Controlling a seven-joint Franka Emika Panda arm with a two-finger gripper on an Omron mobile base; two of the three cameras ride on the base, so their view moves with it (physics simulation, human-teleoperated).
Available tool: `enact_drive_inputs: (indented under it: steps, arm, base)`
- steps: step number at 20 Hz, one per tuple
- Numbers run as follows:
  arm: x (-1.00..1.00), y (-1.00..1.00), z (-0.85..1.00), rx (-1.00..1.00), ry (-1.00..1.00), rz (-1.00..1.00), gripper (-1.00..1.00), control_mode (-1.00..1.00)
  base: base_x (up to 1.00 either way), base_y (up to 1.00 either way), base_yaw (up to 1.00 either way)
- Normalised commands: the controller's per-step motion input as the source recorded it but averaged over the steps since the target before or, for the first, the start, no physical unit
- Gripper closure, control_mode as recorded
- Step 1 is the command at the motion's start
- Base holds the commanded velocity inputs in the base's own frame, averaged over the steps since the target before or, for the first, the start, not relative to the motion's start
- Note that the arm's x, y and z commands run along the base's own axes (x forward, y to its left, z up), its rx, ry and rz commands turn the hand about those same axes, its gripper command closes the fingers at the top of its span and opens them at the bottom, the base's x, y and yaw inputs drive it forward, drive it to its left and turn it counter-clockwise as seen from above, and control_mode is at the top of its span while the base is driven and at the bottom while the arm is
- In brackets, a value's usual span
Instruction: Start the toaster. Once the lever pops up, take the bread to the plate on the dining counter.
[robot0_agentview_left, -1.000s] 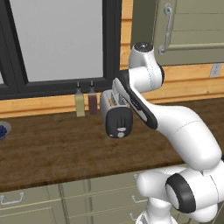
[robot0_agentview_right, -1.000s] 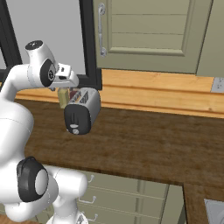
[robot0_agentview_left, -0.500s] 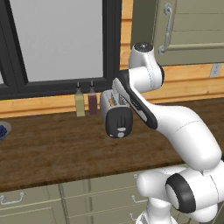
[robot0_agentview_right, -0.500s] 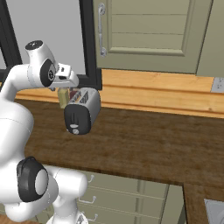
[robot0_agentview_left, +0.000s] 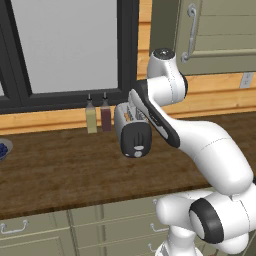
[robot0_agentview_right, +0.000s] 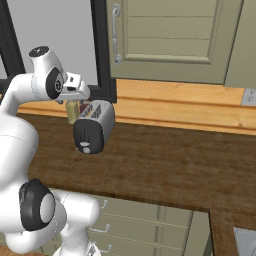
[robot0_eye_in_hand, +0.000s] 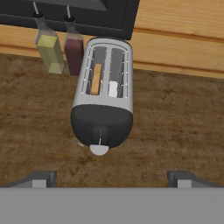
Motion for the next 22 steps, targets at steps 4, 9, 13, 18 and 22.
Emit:
enact_drive_inputs:
  steps: [4,9,13,18,22]
  arm:
    - [0.0,0.0,0.0,0.0,0.0,0.0,-1.0,-1.0]
    - [0.0,0.0,0.0,0.0,0.0,0.0,-1.0,-1.0]
    - [0.0,0.0,0.0,0.0,0.0,0.0,-1.0,-1.0]
    - [0.0,0.0,0.0,0.0,0.0,0.0,-1.0,-1.0]
    - [0.0,0.0,0.0,0.0,0.0,0.0,-1.0,-1.0]
  base:
    - [0.0,0.0,0.0]
    - [0.0,0.0,0.0]
    - [0.0,0.0,0.0]
    - [0.0,0.0,0.0]
    - [0.0,0.0,0.0]
